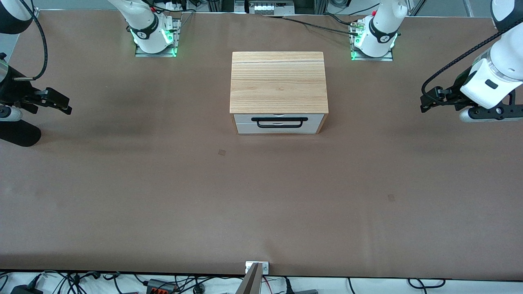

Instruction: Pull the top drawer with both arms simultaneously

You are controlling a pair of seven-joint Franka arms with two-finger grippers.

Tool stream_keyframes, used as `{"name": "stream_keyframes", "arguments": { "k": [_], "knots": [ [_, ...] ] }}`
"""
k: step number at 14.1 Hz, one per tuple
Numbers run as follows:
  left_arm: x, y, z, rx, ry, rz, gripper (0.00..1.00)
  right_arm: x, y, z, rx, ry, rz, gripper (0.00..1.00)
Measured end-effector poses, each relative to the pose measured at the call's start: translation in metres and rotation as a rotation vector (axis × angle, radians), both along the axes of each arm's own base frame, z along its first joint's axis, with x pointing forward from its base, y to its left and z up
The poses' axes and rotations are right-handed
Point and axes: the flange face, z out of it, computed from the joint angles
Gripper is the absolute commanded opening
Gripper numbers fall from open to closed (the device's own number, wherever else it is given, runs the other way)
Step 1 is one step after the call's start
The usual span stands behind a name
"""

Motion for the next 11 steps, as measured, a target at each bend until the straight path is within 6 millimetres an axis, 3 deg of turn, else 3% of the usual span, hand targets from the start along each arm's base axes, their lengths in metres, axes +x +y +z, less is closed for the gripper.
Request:
{"name": "stream_keyframes", "arguments": {
  "k": [6,9,11],
  "knots": [
    [0.005,-0.003,-0.012,-0.023,0.024,0.003,1.00,0.005,0.001,-0.009,0.019,0.006,-0.004,1.00],
    [0.017,-0.024,-0.030,-0.183,0.066,0.020,1.00,0.013,-0.001,-0.030,0.023,0.039,-0.008,1.00],
    [0.024,-0.050,-0.050,-0.314,0.121,0.026,1.00,0.017,-0.004,-0.043,0.025,0.062,-0.013,1.00]
  ]
}}
